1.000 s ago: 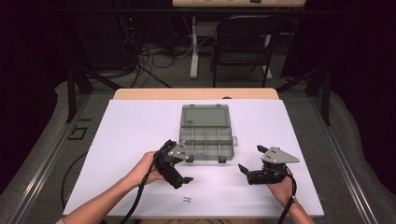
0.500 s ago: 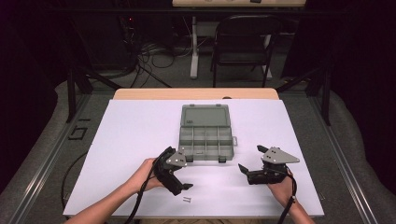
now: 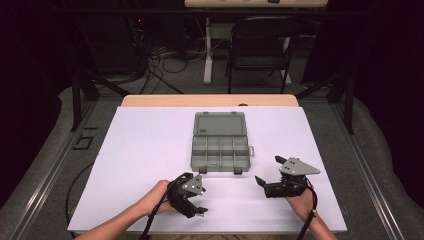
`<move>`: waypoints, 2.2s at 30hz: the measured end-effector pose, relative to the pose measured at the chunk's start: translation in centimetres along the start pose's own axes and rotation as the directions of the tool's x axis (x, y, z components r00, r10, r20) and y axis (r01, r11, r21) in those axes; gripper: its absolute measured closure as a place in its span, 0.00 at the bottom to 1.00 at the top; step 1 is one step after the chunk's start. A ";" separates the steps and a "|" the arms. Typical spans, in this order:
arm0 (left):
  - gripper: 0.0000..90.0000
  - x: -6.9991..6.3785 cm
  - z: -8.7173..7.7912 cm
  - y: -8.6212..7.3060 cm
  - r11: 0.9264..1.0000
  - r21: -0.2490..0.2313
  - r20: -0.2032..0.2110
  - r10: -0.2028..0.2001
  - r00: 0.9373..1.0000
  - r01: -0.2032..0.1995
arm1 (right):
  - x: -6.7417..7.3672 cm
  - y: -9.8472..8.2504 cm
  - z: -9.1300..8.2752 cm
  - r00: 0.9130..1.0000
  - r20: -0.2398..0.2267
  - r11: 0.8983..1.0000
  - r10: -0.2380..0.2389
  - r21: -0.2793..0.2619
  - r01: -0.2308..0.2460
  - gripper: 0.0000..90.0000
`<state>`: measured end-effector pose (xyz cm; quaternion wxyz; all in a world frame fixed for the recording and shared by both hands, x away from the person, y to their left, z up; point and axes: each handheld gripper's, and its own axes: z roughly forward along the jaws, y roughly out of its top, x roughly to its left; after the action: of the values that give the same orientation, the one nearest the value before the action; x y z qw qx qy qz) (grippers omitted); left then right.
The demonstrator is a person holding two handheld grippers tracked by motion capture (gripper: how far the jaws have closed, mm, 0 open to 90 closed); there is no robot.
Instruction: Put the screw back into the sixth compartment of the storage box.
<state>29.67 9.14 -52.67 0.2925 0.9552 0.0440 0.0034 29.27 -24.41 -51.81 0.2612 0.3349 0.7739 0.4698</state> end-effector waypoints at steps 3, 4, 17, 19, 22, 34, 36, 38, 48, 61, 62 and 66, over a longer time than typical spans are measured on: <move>0.57 -0.2 0.3 -0.2 1.000 0.015 0.039 0.011 0.999 -0.011 | 0.0 0.0 0.0 1.000 0.002 1.000 0.002 0.000 -0.002 0.04; 0.61 -0.3 0.4 -0.2 1.000 0.016 0.036 0.014 0.999 -0.015 | 0.0 0.0 0.0 1.000 0.001 1.000 0.002 -0.001 -0.002 0.04; 0.86 -0.5 1.1 -0.6 0.997 0.061 0.079 0.041 0.996 -0.046 | 0.0 0.0 -0.1 1.000 0.005 1.000 0.002 0.000 -0.002 0.04; 0.90 -0.5 1.2 -0.6 0.996 0.068 0.069 0.045 0.997 -0.050 | 0.0 0.1 -0.1 1.000 0.005 1.000 0.001 -0.001 -0.001 0.04; 0.96 -0.5 1.2 -0.7 0.997 0.064 0.063 0.043 0.997 -0.047 | 0.0 0.1 -0.1 1.000 0.007 1.000 0.005 0.000 -0.005 0.04; 0.97 0.0 1.1 -1.0 0.999 0.040 0.074 0.006 0.997 -0.009 | 0.0 0.0 -0.1 1.000 0.006 1.000 0.004 -0.003 -0.004 0.04; 0.97 0.0 1.2 -1.0 1.000 0.025 0.074 -0.002 0.997 0.000 | 0.0 0.0 -0.1 1.000 0.006 1.000 0.005 0.000 -0.005 0.04; 0.97 0.2 1.0 -1.0 1.000 0.023 0.072 -0.005 0.997 0.003 | 0.0 0.1 -0.1 1.000 0.008 1.000 0.001 -0.003 -0.001 0.04; 0.98 1.2 0.1 -0.6 1.000 -0.002 0.037 -0.019 0.999 0.019 | 0.0 0.0 -0.1 1.000 0.009 1.000 0.006 -0.001 -0.006 0.04; 0.98 3.0 -1.3 0.7 0.999 -0.037 -0.015 -0.024 1.000 0.023 | -0.2 0.0 -0.2 1.000 0.014 1.000 0.005 -0.004 -0.005 0.04; 0.97 3.1 -1.5 0.8 0.999 -0.038 -0.014 -0.025 1.000 0.024 | -0.2 0.0 -0.2 1.000 0.013 1.000 0.006 -0.004 -0.006 0.04; 0.97 3.7 -2.0 1.4 0.999 -0.044 -0.032 -0.024 0.999 0.023 | -0.2 0.0 -0.2 1.000 0.015 1.000 0.004 -0.006 -0.004 0.04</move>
<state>33.41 9.41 -50.27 0.3126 0.9479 0.0598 0.0163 29.28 -24.69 -51.68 0.2668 0.3393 0.7698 0.4703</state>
